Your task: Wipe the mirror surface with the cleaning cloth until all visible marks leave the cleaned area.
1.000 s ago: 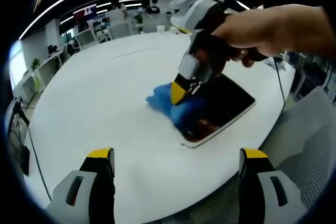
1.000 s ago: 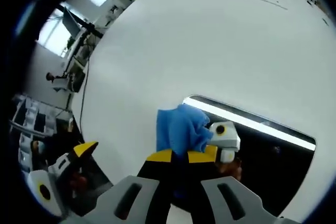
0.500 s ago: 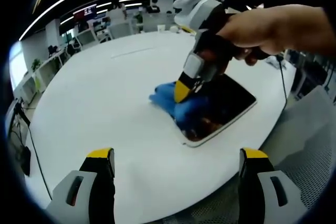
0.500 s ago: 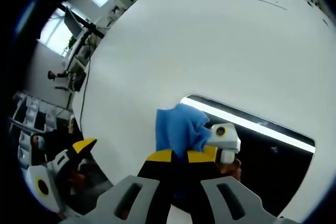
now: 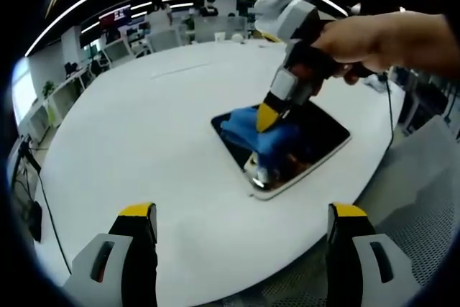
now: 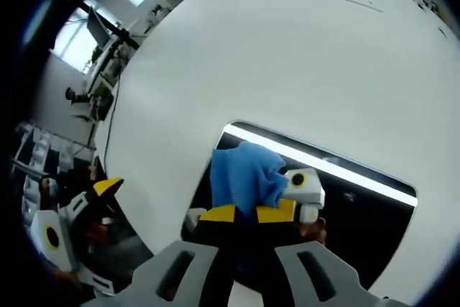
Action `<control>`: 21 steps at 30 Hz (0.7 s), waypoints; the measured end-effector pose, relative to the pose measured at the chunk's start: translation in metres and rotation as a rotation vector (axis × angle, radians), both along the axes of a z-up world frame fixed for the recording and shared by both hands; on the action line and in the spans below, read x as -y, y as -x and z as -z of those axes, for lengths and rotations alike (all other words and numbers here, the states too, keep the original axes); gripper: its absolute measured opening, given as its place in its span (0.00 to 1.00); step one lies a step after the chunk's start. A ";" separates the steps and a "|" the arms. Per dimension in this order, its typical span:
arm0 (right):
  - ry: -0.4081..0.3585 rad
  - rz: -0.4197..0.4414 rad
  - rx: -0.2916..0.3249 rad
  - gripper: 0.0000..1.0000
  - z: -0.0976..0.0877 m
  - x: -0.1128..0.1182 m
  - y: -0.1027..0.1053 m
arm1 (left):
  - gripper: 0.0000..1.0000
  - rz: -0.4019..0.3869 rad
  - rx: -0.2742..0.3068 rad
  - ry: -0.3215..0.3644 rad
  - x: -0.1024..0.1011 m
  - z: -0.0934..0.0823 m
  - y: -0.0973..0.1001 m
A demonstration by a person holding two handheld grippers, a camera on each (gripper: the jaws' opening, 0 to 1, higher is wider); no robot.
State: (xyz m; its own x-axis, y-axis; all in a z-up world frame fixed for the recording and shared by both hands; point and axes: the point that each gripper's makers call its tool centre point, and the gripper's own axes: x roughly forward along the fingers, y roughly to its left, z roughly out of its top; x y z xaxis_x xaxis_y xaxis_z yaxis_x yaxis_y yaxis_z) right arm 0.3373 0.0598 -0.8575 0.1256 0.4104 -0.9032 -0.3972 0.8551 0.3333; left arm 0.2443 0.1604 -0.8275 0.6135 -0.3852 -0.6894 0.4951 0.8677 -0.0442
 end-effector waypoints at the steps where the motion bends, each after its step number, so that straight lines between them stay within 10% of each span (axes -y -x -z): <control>1: 0.001 0.001 0.000 0.02 0.000 0.002 0.000 | 0.99 0.001 -0.001 -0.001 0.000 0.000 0.000; 21: 0.007 0.049 -0.014 0.02 0.002 0.063 0.002 | 0.99 0.019 -0.014 -0.005 0.003 0.002 0.002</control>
State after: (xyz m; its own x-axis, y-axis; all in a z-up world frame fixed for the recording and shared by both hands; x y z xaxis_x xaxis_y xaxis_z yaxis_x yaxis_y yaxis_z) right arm 0.3356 -0.0036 -0.8596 0.1328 0.3976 -0.9079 -0.3497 0.8759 0.3324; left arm 0.2423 0.1571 -0.8298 0.5964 -0.3931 -0.6998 0.5111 0.8583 -0.0466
